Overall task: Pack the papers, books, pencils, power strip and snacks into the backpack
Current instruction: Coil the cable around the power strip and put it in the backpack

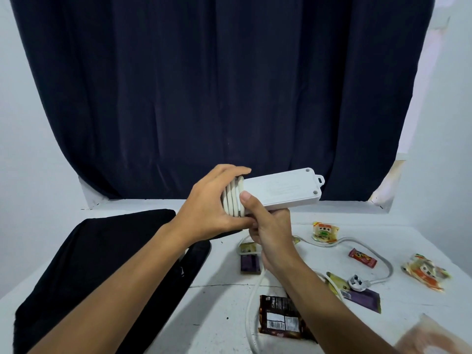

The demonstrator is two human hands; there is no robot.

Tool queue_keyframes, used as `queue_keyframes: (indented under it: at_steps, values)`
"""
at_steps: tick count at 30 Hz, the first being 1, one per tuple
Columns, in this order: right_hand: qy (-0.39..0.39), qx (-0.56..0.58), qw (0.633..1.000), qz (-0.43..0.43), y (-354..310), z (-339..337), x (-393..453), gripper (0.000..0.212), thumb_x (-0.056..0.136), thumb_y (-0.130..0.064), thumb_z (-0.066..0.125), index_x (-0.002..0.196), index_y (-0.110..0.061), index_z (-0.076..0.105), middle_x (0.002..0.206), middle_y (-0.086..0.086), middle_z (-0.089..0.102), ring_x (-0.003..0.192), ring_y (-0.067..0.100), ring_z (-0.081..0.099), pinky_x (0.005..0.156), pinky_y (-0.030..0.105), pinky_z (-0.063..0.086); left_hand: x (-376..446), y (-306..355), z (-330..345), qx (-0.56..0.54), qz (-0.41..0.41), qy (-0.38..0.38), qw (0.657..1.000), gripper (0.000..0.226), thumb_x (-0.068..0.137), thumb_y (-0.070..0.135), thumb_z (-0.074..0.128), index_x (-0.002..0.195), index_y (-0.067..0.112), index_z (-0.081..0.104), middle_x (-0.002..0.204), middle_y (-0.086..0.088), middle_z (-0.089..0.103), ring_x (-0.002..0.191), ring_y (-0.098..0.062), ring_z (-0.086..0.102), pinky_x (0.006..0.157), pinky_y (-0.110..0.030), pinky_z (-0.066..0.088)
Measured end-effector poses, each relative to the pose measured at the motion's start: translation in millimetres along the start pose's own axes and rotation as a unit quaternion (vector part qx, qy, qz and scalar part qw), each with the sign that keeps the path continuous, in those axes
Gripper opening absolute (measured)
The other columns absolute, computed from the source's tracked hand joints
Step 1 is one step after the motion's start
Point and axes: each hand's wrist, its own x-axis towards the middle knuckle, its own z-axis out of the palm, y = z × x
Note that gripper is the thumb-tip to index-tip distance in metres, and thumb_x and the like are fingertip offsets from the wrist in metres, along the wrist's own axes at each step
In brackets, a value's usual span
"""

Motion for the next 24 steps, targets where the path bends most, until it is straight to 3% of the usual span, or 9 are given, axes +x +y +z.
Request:
queue_keyframes:
  at_steps: [3,8,10,12,14,16,18,21,24]
  values:
    - [0.004,-0.018,1.000,-0.015,2.5,-2.0,0.7,0.006,0.086,-0.008,0.067,0.089,-0.005,0.064,0.056,-0.012,0.060,0.047,-0.001,0.055,0.044,0.008,0.039,-0.8,-0.3,1.1,-0.029,0.006,0.009,1.000,0.069,0.057,0.039,0.087,0.118,0.018,0.061,0.110,0.012,0.063,0.100,-0.007,0.061,0.084,-0.029,0.052]
    - [0.001,-0.104,0.993,-0.056,2.5,-4.4,3.2,0.025,0.080,-0.017,0.075,0.103,-0.008,0.070,0.089,0.003,0.075,0.083,0.015,0.072,0.065,0.021,0.053,-8.0,-0.2,0.8,-0.088,-0.026,0.024,0.995,0.059,0.057,0.029,0.086,0.110,0.017,0.061,0.100,0.007,0.066,0.091,-0.017,0.064,0.075,-0.034,0.055]
    - [-0.019,-0.117,0.992,-0.044,-3.8,-3.9,3.6,0.020,0.084,-0.017,0.070,0.100,-0.004,0.069,0.073,-0.004,0.073,0.067,0.007,0.069,0.058,0.014,0.050,-8.6,-2.5,0.2,-0.134,-0.065,0.029,0.988,0.057,0.056,0.022,0.088,0.106,0.018,0.062,0.097,0.003,0.066,0.088,-0.019,0.065,0.072,-0.038,0.057]
    - [-0.040,-0.135,0.990,-0.015,-10.0,-2.4,2.2,0.019,0.089,-0.025,0.063,0.083,-0.008,0.067,0.051,-0.010,0.055,0.042,0.001,0.050,0.043,0.009,0.037,-7.7,-6.0,-2.1,-0.226,-0.117,0.022,0.967,0.054,0.057,0.015,0.088,0.104,0.013,0.063,0.093,-0.004,0.067,0.079,-0.020,0.066,0.064,-0.041,0.059]
    - [-0.044,-0.166,0.985,0.007,-11.2,-2.0,3.1,0.037,0.090,-0.038,0.059,0.059,-0.017,0.056,0.052,-0.002,0.041,0.041,0.003,0.031,0.039,0.013,0.027,-7.5,-11.2,-4.0,-0.327,-0.168,0.018,0.930,0.054,0.057,0.013,0.087,0.106,0.007,0.063,0.089,-0.007,0.066,0.069,-0.024,0.064,0.053,-0.040,0.057]
    - [-0.045,-0.182,0.982,0.009,-10.1,-1.1,4.2,0.044,0.093,-0.035,0.057,0.053,-0.018,0.049,0.057,0.005,0.035,0.044,0.006,0.025,0.039,0.014,0.023,-7.7,-17.1,-4.1,-0.397,-0.212,0.017,0.893,0.059,0.056,0.017,0.084,0.108,0.002,0.062,0.088,-0.008,0.064,0.067,-0.024,0.062,0.050,-0.035,0.055]
    - [-0.060,-0.183,0.981,-0.004,-9.7,0.7,3.8,0.037,0.095,-0.024,0.057,0.061,-0.011,0.057,0.055,0.001,0.032,0.044,0.006,0.024,0.039,0.014,0.023,-7.6,-22.7,-3.2,-0.448,-0.245,0.011,0.860,0.060,0.056,0.023,0.080,0.108,-0.002,0.061,0.088,-0.013,0.063,0.065,-0.024,0.060,0.051,-0.033,0.052]
    - [-0.084,-0.183,0.979,-0.016,-12.1,2.5,3.9,0.018,0.094,-0.004,0.054,0.091,0.004,0.070,0.042,-0.012,0.042,0.038,0.001,0.038,0.041,0.008,0.031,-7.0,-28.3,-1.5,-0.482,-0.275,-0.001,0.832,0.051,0.059,0.027,0.075,0.098,-0.002,0.062,0.081,-0.017,0.061,0.060,-0.025,0.056,0.052,-0.032,0.051]
    - [-0.088,-0.212,0.973,0.000,-11.0,4.0,4.6,0.019,0.094,0.001,0.052,0.100,-0.001,0.070,0.042,-0.015,0.049,0.040,-0.001,0.045,0.042,0.008,0.034,-7.7,-30.8,-0.4,-0.497,-0.303,0.016,0.813,0.047,0.058,0.029,0.075,0.094,0.000,0.064,0.080,-0.018,0.062,0.060,-0.024,0.058,0.050,-0.031,0.050]
